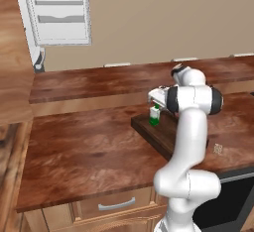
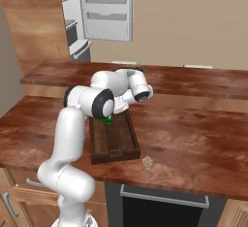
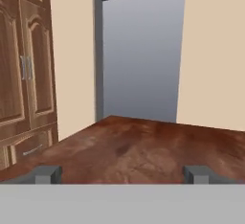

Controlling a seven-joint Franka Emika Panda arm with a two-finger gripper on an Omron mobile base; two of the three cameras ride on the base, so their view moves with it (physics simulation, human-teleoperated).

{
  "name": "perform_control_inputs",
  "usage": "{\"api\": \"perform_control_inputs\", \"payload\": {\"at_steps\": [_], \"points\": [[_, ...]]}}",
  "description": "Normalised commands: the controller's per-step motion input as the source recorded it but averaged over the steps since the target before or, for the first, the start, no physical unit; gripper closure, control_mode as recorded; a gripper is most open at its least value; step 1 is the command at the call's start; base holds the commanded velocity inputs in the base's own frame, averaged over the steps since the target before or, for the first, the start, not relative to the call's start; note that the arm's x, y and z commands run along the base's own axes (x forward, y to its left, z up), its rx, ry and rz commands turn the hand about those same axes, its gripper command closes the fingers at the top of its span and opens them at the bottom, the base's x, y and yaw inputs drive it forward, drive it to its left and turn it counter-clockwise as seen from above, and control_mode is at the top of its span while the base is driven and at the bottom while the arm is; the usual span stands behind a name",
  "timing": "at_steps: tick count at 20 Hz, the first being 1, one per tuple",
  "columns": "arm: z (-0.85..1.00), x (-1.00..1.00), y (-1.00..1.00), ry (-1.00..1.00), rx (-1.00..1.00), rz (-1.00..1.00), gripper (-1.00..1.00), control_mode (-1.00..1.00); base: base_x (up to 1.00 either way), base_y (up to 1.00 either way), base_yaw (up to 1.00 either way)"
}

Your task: Take out the milk from the fridge and place it on the tray on the counter. Then take the sugar cube near the tray and place it in the tray.

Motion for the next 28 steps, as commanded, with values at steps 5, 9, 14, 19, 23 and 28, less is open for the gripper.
{"api": "perform_control_inputs", "payload": {"at_steps": [5, 9, 14, 19, 23, 28], "points": [[0.42, -0.29, -0.11, -0.05, 0.0, 0.0, -1.0, -1.0, 0.0, 0.0, 0.0], [0.48, -0.51, -0.23, -0.07, 0.0, 0.0, -1.0, -1.0, 0.0, 0.0, 0.0], [0.41, -0.84, -0.42, -0.11, 0.0, -0.02, -1.0, -1.0, 0.0, 0.0, 0.0], [0.26, -1.0, -0.34, -0.23, -0.04, -0.07, -1.0, -1.0, 0.0, 0.0, 0.0], [0.25, -0.79, -0.26, -0.11, -0.07, -0.18, -1.0, -1.0, 0.0, 0.0, 0.0], [0.32, -0.51, -0.35, 0.0, -0.03, -0.22, -1.0, -1.0, 0.0, 0.0, 0.0]]}}
